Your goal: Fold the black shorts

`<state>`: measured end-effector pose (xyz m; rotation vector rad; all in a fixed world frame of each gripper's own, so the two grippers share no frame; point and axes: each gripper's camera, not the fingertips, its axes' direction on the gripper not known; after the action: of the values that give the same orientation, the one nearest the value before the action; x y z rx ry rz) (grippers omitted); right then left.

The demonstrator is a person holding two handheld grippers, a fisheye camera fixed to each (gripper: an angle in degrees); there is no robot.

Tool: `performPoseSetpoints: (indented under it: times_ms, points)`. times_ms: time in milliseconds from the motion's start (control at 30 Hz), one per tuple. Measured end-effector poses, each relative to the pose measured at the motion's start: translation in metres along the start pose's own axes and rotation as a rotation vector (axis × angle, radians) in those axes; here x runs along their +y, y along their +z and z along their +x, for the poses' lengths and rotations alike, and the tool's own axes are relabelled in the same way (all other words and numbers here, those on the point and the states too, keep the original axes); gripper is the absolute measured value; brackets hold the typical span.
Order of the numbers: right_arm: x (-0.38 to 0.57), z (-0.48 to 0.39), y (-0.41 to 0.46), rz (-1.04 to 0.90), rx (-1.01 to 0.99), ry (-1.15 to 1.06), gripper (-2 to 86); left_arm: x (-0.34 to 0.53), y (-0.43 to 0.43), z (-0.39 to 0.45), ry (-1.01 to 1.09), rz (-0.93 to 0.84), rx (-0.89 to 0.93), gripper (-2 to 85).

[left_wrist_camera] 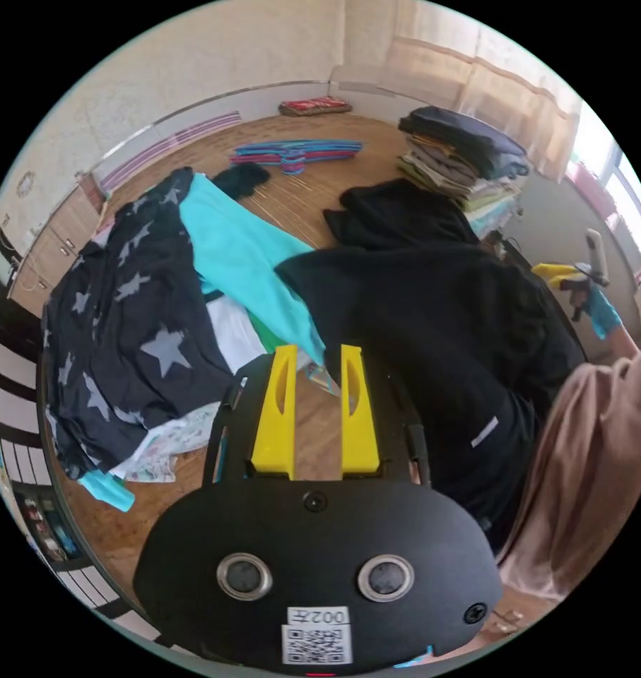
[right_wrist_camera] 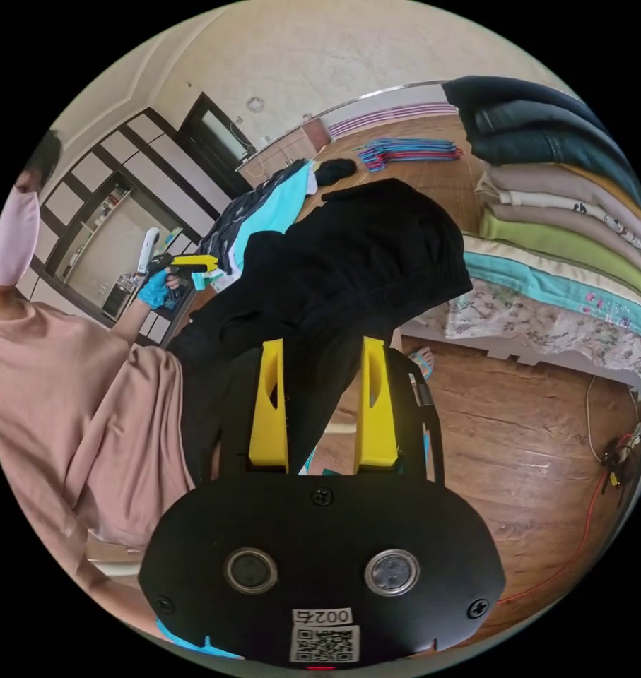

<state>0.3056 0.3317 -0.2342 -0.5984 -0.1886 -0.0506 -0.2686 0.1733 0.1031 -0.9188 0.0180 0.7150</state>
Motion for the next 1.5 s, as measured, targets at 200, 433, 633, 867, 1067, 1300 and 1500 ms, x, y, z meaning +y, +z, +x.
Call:
performPoseSetpoints:
  times_ms: [200,433,633,867,1067,1300,1500]
  points:
    - [0.006,-0.009,0.006,-0.101,0.051,-0.044,18.7,0.046,-0.010,0.011,0.103,-0.097,0.166,8.6]
    - [-0.011,-0.017,0.016,-0.103,0.043,-0.087,12.7,0.038,0.013,0.028,0.155,-0.123,0.173,6.9]
    - [-0.025,-0.031,0.012,-0.102,0.033,-0.144,7.9,0.038,0.014,0.037,0.176,-0.096,0.130,-0.6]
    - [-0.042,-0.044,0.003,-0.045,0.021,-0.175,4.0,0.045,-0.023,0.036,0.115,-0.019,-0.071,-1.4]
    - [-0.068,-0.072,-0.010,0.009,0.051,-0.290,-0.2,0.048,-0.050,0.027,0.024,0.048,-0.147,-1.3]
    - [-0.082,-0.092,-0.017,-0.073,-0.018,-0.334,-0.4,0.068,-0.034,0.028,0.037,-0.061,-0.101,-1.0]
    - [-0.094,-0.093,-0.011,-0.111,-0.020,-0.301,2.4,0.068,-0.021,0.024,-0.009,-0.085,-0.023,-0.9]
